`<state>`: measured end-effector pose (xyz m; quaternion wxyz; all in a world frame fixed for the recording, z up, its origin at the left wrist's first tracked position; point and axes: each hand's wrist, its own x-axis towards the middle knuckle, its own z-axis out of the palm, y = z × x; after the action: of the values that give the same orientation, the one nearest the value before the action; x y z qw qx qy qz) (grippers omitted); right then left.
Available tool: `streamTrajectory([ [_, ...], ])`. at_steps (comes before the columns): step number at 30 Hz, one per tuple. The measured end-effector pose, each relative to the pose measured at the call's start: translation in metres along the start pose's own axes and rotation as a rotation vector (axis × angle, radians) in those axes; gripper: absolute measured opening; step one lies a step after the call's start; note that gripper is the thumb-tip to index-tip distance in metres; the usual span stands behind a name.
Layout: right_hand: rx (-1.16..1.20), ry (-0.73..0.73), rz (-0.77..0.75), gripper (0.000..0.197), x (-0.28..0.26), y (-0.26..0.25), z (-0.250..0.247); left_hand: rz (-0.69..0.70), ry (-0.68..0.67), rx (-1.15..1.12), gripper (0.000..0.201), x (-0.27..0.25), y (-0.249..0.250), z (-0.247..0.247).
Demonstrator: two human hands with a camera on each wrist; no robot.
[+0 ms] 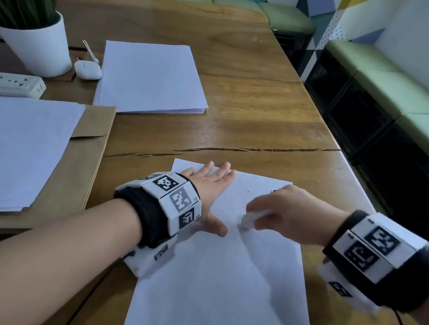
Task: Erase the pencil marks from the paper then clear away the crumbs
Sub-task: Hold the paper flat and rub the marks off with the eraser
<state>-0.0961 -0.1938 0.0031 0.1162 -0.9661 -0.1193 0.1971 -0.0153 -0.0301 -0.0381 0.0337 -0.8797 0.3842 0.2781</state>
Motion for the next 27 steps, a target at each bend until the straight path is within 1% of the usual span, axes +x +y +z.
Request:
streamTrajectory([
  [2,-0.038,0.042,0.024,0.022,0.014,-0.002,-0.007,-0.013,0.011,-0.013,0.116,0.0,0.001,0.0],
  [5,-0.009,0.201,0.031,0.018,0.031,-0.005,-0.006,-0.02,0.042,-0.024,0.115,-0.001,0.003,0.002],
  [6,0.002,0.224,0.03,0.017,0.03,-0.003,-0.003,-0.018,0.043,-0.025,0.114,-0.002,0.003,0.002],
  [7,-0.001,0.209,0.019,0.016,0.024,0.0,0.001,-0.016,0.035,-0.023,0.114,-0.002,0.003,0.001],
  [8,-0.005,0.164,0.0,0.015,0.015,0.003,0.005,-0.01,0.018,-0.016,0.114,-0.002,0.002,-0.001],
  [10,0.011,0.032,-0.013,0.013,0.0,0.003,0.006,0.009,-0.021,0.002,0.114,-0.002,0.002,-0.004],
  [11,0.032,-0.019,0.0,0.013,-0.003,0.002,0.003,0.013,-0.034,0.006,0.114,-0.002,0.002,-0.005],
  [13,0.07,-0.04,0.068,0.019,0.003,0.002,-0.006,0.006,-0.036,-0.002,0.114,0.0,0.003,-0.005],
  [14,0.071,-0.012,0.107,0.023,0.01,0.003,-0.01,-0.002,-0.026,-0.01,0.113,0.0,0.004,-0.005],
  [16,0.048,0.116,0.155,0.027,0.026,0.005,-0.013,-0.011,0.003,-0.026,0.111,-0.002,0.005,-0.004],
  [18,0.059,0.23,0.18,0.027,0.031,0.006,-0.009,-0.011,0.019,-0.034,0.111,-0.003,0.005,-0.003],
  [19,0.091,0.246,0.185,0.025,0.028,0.006,-0.006,-0.013,0.02,-0.032,0.111,-0.004,0.006,-0.003],
  [20,0.119,0.221,0.175,0.022,0.021,0.005,-0.002,-0.013,0.014,-0.024,0.112,-0.004,0.006,-0.004],
  [21,0.13,0.159,0.15,0.019,0.013,0.003,0.0,-0.007,-0.001,-0.012,0.114,-0.003,0.006,-0.004],
  [23,0.109,-0.015,0.117,0.02,0.002,0.001,0.0,0.009,-0.036,0.008,0.117,-0.002,0.008,-0.006],
  [24,0.1,-0.069,0.12,0.022,0.001,0.0,-0.004,0.012,-0.048,0.012,0.117,-0.003,0.008,-0.007],
  [25,0.092,-0.075,0.132,0.025,0.005,0.001,-0.008,0.01,-0.051,0.011,0.117,-0.003,0.009,-0.007],
  [26,0.086,-0.042,0.153,0.028,0.012,0.004,-0.011,0.006,-0.045,0.009,0.117,-0.003,0.009,-0.007],
  [27,0.091,0.025,0.176,0.031,0.02,0.007,-0.012,0.003,-0.035,0.004,0.116,-0.004,0.009,-0.007],
])
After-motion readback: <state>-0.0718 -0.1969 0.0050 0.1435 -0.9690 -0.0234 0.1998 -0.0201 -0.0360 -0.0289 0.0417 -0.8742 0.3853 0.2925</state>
